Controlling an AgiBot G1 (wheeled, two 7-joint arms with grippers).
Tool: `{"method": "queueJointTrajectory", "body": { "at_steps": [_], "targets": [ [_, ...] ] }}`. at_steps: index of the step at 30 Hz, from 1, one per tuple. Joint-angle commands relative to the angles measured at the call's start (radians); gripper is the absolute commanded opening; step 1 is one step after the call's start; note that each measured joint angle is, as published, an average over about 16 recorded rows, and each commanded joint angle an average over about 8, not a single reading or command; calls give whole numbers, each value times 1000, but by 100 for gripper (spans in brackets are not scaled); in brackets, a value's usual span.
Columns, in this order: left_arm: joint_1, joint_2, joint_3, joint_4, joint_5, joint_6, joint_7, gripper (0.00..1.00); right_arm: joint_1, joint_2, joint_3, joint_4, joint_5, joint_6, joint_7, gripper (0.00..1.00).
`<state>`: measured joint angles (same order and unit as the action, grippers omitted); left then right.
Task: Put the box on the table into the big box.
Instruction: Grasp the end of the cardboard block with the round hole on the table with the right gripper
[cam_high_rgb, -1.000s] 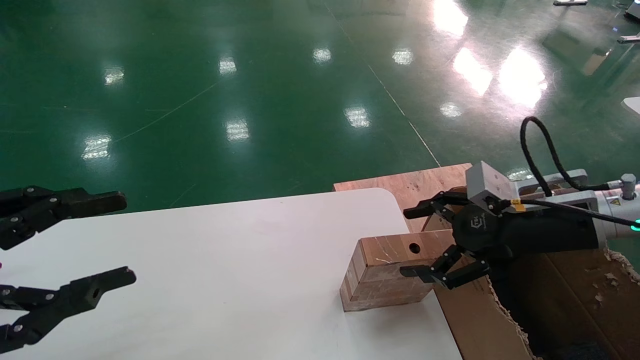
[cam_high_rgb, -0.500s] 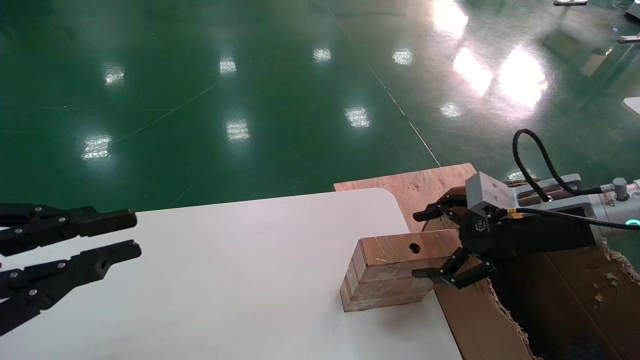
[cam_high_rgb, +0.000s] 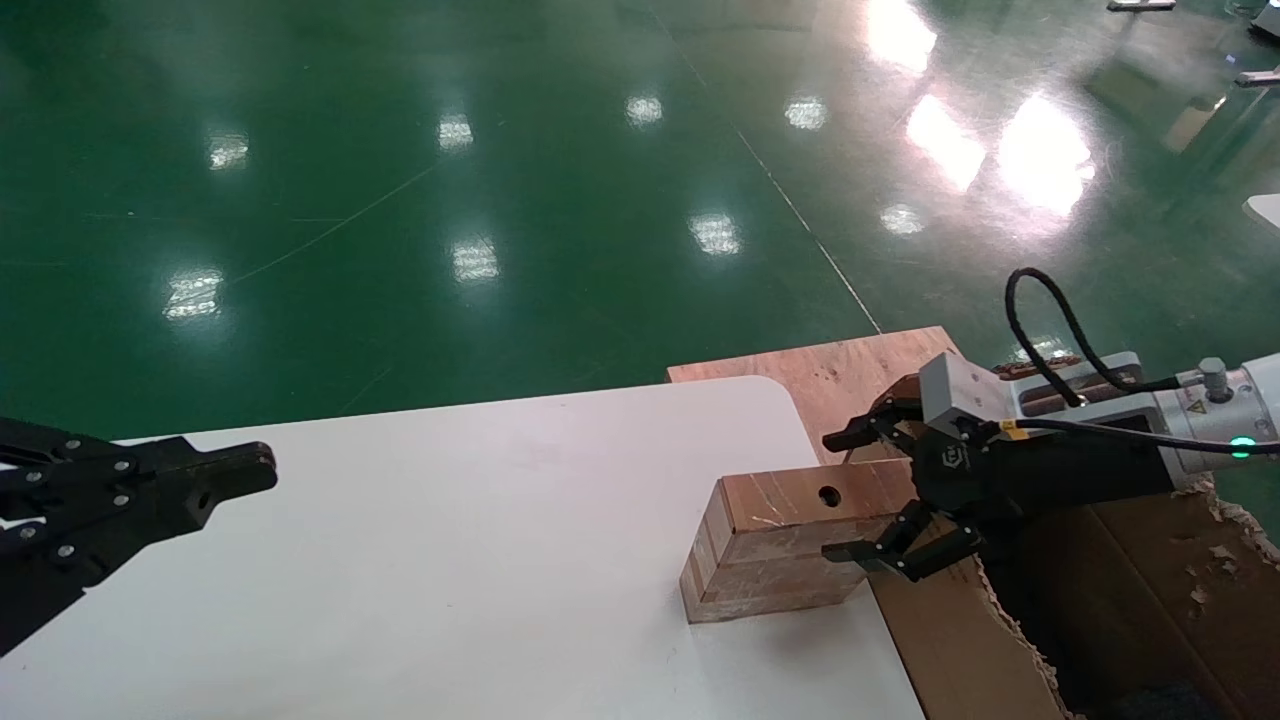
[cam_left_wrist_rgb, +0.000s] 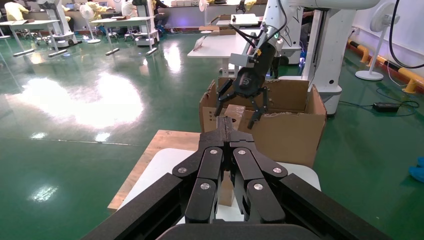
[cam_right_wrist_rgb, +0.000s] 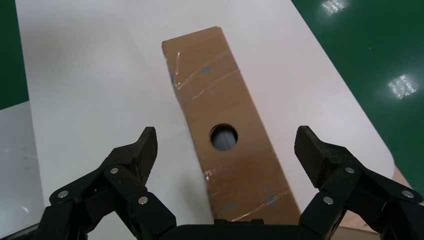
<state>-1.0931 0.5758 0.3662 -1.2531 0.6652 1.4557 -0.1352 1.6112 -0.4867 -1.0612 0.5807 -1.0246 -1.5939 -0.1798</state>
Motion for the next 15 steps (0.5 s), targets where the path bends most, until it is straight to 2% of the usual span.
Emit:
{"method": "queueJointTrajectory", "body": {
  "at_steps": [1, 14, 15],
  "targets": [
    [0, 0, 0, 0, 0, 0, 0, 0, 3, 2, -19, -4, 14, 0, -3, 100],
    [0, 0, 0, 0, 0, 0, 0, 0, 41, 0, -127, -43, 61, 3, -35, 100],
    [0, 0, 0, 0, 0, 0, 0, 5, 44, -1, -133, -47, 62, 4, -38, 100]
  ]
}}
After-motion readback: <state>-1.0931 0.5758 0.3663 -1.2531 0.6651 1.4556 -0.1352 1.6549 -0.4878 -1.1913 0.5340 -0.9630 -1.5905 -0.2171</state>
